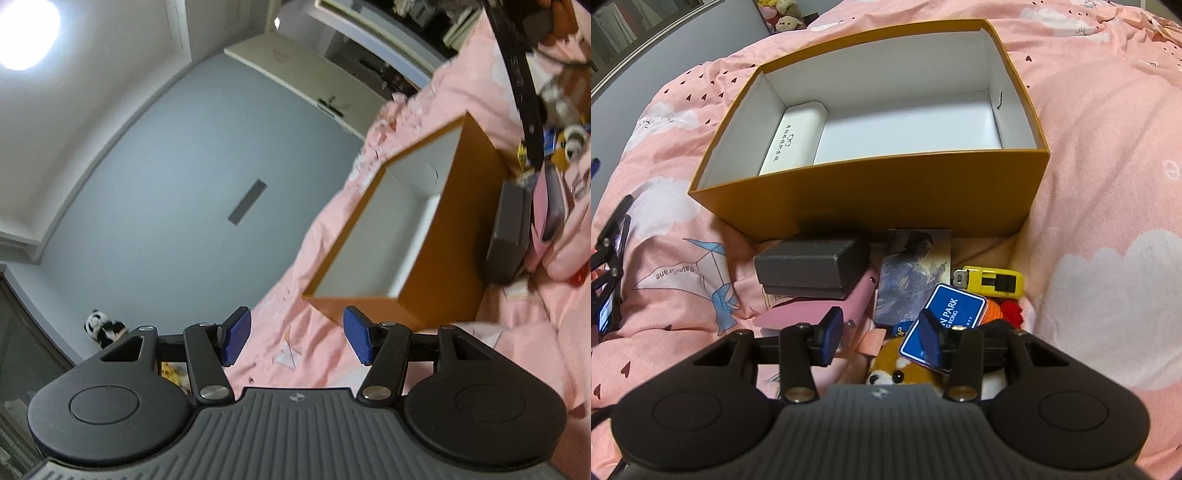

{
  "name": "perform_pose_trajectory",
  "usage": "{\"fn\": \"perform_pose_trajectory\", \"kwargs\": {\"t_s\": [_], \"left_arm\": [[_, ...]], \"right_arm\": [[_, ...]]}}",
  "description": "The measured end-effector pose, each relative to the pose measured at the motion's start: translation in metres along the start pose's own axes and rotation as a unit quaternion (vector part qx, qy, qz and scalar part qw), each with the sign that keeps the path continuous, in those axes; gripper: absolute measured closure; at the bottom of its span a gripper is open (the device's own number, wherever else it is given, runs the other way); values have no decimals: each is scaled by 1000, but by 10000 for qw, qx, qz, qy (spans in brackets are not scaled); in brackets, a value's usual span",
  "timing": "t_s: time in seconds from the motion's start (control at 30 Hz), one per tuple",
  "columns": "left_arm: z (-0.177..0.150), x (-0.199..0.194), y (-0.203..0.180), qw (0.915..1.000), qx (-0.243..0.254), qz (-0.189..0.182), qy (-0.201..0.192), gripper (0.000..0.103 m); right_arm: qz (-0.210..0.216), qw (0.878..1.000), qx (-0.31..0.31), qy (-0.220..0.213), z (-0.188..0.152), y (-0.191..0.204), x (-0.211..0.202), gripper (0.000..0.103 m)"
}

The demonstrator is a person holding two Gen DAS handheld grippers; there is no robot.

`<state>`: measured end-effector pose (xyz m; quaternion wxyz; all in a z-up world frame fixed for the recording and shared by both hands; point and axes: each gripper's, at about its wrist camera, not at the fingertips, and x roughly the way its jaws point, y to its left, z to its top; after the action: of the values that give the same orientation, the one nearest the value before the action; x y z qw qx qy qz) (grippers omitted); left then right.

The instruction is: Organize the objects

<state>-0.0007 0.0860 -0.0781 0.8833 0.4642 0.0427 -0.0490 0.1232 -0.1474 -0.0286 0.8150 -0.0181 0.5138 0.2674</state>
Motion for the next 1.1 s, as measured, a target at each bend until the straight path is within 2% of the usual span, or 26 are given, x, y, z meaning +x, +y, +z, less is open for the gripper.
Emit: {"fn": "perform_pose_trajectory", "kwargs": {"t_s": [0.17, 0.3, 0.4, 0.6, 0.8, 1.0, 1.1], "left_arm": [[-7, 14, 15, 9991, -173, 223, 327, 34], [-1, 9, 27, 9986, -314, 377, 207, 35], [7, 1, 28, 9990, -364, 212, 114, 34], [15, -21, 8, 9995, -136, 115, -280, 34], [5, -28, -14, 9991, 171, 139, -369, 34], [-4, -5, -12, 9997, 242, 46, 23, 34], [-12, 15, 3, 9989, 91, 52, 460, 38]], "right_arm": [[8, 10000, 11, -7, -1, -1, 0, 55], [17, 10000, 10, -9, -1, -2, 0, 55], [35, 10000, -4, -17, -1, -1, -1, 55], [72, 10000, 45, -29, -2, -4, -1, 55], [62, 10000, 55, -24, -3, -4, -1, 55], [40, 10000, 33, -16, -3, -3, -1, 55], [40, 10000, 18, -22, -3, -3, -2, 55]]}}
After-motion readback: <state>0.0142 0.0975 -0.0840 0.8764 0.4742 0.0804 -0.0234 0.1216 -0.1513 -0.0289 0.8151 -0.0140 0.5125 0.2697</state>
